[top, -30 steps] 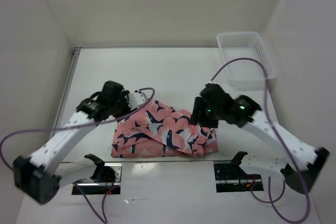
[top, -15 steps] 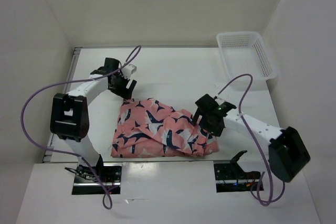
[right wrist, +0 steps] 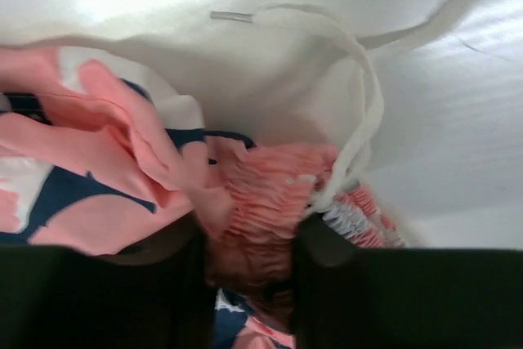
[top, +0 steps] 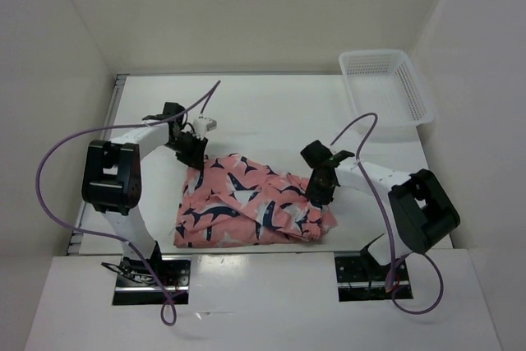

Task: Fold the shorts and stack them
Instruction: Fold the shorts

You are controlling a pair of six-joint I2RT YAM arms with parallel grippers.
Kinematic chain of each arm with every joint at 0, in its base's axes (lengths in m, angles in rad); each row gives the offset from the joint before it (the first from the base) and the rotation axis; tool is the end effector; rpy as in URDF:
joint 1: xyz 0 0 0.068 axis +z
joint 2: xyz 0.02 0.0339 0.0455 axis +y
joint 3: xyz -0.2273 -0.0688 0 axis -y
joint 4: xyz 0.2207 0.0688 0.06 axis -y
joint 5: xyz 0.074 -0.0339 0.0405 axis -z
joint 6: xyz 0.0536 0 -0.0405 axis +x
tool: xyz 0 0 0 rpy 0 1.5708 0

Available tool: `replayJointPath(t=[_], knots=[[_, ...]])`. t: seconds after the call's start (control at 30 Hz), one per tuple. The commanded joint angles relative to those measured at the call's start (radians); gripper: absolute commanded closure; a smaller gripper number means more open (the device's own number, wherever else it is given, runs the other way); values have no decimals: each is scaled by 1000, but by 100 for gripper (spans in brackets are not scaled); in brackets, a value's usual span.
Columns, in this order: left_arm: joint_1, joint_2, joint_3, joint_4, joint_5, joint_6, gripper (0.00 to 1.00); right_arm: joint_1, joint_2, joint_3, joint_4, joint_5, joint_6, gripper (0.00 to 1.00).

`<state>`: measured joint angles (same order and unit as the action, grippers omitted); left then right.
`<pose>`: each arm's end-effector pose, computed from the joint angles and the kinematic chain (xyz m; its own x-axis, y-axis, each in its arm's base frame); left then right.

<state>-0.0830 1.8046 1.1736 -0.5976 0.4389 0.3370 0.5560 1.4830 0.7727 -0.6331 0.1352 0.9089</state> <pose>0.3244 -0.0498 0.1374 -0.8142 0.3681 -0.4490 0.5153 0.8144 -0.2668 0.2036 0.1180 0.1177 -0.9008 0.3605 -0.2421 0.3472 0.9327 0.0971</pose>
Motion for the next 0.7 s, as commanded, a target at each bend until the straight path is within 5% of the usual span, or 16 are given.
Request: replayJointPath(t=[0.0,0.13,0.33,0.37,0.43,0.47,0.53,0.67], knots=[[-9,91,7,7,-35,13,85,-14,89,65,119,-25,-48,69],[32,174,136,105,-173,-9,99,-31,173,197,150,17,-123,96],[32,255,415,182,-293,10,100,-117,304,365,216,17,-234,100],[32,274,501,182,-307,10,100,-117,341,399,231,6,-245,96],[32,317,576,163,-307,10,93,-126,378,436,254,6,-280,65],[32,317,599,153,-307,10,54,-139,402,479,263,-18,-292,43],[32,286,615,172,-316,-24,33,-151,402,520,263,-19,-324,34],[52,126,561,204,-367,-93,21,-151,249,519,283,30,-363,22]])
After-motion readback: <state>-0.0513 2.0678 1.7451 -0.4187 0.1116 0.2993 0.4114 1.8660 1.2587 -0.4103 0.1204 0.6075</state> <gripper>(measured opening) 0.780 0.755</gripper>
